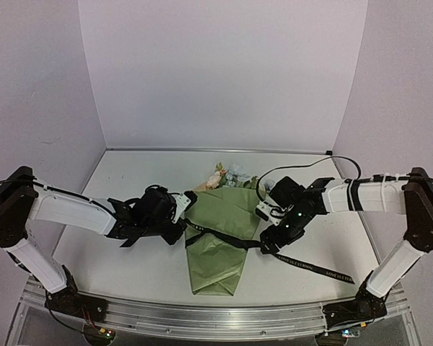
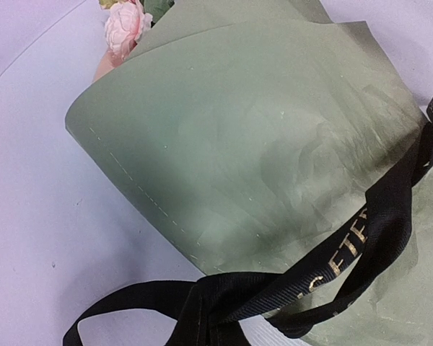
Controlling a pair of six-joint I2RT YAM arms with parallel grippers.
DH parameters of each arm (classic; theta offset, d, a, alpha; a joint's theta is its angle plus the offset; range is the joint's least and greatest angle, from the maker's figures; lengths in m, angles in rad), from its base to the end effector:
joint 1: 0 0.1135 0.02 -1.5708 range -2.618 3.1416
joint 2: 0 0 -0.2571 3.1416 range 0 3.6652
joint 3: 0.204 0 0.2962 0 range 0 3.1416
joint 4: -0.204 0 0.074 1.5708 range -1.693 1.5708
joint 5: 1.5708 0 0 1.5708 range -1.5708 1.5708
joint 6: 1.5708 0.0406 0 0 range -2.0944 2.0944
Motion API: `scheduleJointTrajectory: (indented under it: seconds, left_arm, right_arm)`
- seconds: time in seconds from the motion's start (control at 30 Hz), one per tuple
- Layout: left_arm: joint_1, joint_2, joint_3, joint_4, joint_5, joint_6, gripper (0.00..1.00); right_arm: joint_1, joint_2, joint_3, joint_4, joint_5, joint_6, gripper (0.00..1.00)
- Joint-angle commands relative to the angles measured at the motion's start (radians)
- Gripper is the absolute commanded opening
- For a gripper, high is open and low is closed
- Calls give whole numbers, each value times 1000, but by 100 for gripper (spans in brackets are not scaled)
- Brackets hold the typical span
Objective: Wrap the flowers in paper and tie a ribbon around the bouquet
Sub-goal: Tie the ribbon around the folded bouquet.
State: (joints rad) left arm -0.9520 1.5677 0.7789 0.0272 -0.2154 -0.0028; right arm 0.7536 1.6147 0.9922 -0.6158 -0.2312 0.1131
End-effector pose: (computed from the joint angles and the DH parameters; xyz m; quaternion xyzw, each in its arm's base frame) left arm 0.2092 -0.2788 0.1287 0.3800 0.8323 -0.0921 0.3930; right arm 0.2408 0.2387 0.1427 -0.3265 0.9238 0.1723 0.1014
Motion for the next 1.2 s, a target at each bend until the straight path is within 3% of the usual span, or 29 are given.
scheduleJointTrajectory:
  seconds: [0.0,0.43,0.7,0.87,1.07,1.17]
  left_arm:
    - [2,-42,-19,3,-49,-45,0]
    - [3,-53,-28,-9,-92,-71,0]
    - [3,-47,-28,0,-87,-79,0]
    - [4,-43,-25,2,-101,-88,0]
    - [11,-55,-22,-5,-141,-141,0]
    - [18,-60,-22,-6,-150,-176,0]
  right_arm:
    - [0,35,55,-12,2,-9,78]
    - [6,139,125,1,-56,30,72]
    - [16,206,127,80,-35,82,62]
    - [21,228,113,126,-13,112,52]
    - [23,209,76,142,35,127,31]
    - [22,196,65,142,54,133,14]
